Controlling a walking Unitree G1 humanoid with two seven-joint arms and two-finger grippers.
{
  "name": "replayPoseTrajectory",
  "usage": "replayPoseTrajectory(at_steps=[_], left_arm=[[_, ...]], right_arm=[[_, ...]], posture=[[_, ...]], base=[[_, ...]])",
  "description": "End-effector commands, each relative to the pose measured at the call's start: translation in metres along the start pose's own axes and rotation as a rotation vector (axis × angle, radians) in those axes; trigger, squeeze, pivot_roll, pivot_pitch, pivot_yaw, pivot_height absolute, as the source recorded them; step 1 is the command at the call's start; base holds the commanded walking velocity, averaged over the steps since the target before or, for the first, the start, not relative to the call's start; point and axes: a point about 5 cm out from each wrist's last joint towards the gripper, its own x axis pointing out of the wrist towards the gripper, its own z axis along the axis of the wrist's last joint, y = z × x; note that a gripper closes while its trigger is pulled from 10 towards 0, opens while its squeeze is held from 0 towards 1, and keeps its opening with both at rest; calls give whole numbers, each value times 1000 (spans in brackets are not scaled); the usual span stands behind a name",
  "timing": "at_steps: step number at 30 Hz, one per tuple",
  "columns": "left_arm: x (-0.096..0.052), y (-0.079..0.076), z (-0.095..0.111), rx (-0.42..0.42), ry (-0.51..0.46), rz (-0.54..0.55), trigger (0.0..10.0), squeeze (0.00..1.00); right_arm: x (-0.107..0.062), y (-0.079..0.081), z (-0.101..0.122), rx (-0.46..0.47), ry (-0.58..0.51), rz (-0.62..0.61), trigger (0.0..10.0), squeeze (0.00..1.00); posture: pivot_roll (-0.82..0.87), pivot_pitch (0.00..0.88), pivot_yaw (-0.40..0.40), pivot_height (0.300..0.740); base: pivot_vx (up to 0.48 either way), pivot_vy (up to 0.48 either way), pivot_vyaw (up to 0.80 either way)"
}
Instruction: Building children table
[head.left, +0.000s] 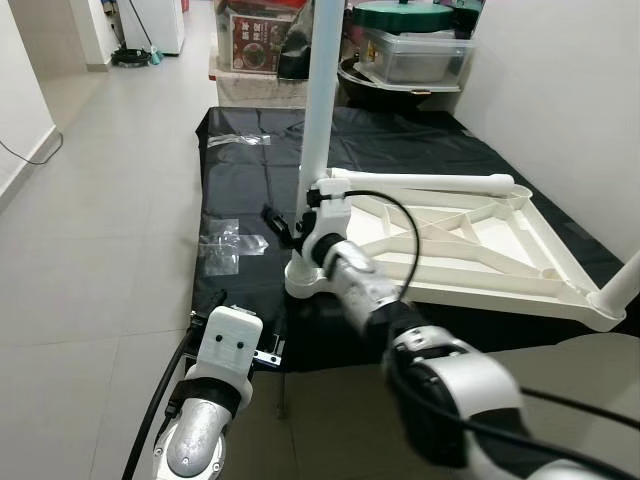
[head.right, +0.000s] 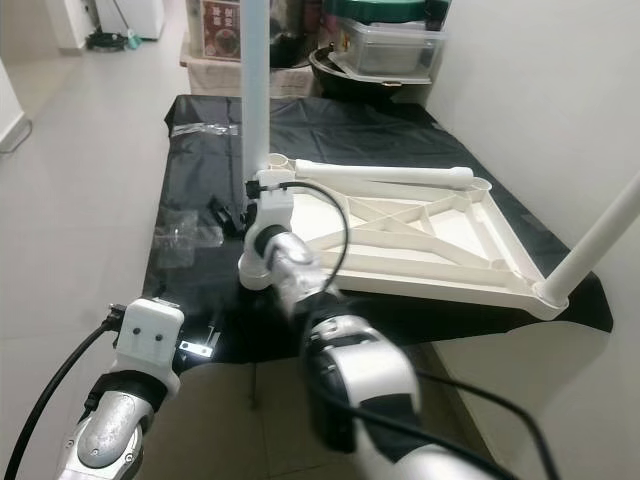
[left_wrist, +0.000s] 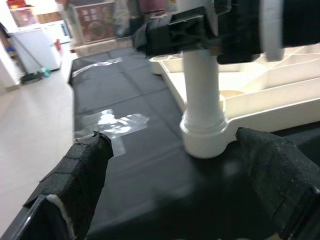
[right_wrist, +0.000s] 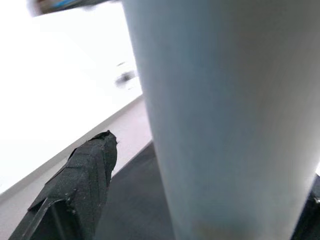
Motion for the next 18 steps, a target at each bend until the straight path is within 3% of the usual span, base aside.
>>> replayPoseTrajectory(at_steps=[1,4,10,11,14,15,18], left_arm=[[0,-2,-1,9,2,-11,10000,0],[0,-3,-1,9,2,-12,10000,0],[-1,-1,-1,13,4,-8,10000,0],[-1,-1,-1,14,4,-8,10000,0],[-2,-1,0,14,4,-8,10000,0],[-2,-2,0,14,4,-8,10000,0],[-2,-2,0,13,5,-9,10000,0]], right_arm=[[8,21,-11,-2,92,203,10000,0],[6,30,-14,-24,147,377,10000,0],[13,44,-15,-92,185,437,10000,0],[15,47,-16,-107,190,439,1647,0],[16,50,-16,-114,197,456,1647,0],[17,52,-16,-123,193,461,0,0],[20,53,-17,-119,175,414,0,0]], posture=[[77,51,-108,740],[90,57,-112,740],[93,58,-116,740],[95,58,-117,740],[95,58,-117,740],[97,57,-114,740],[97,55,-113,740]], base=[[0,0,0],[0,0,0],[0,0,0],[0,0,0],[0,0,0],[0,0,0],[0,0,0]])
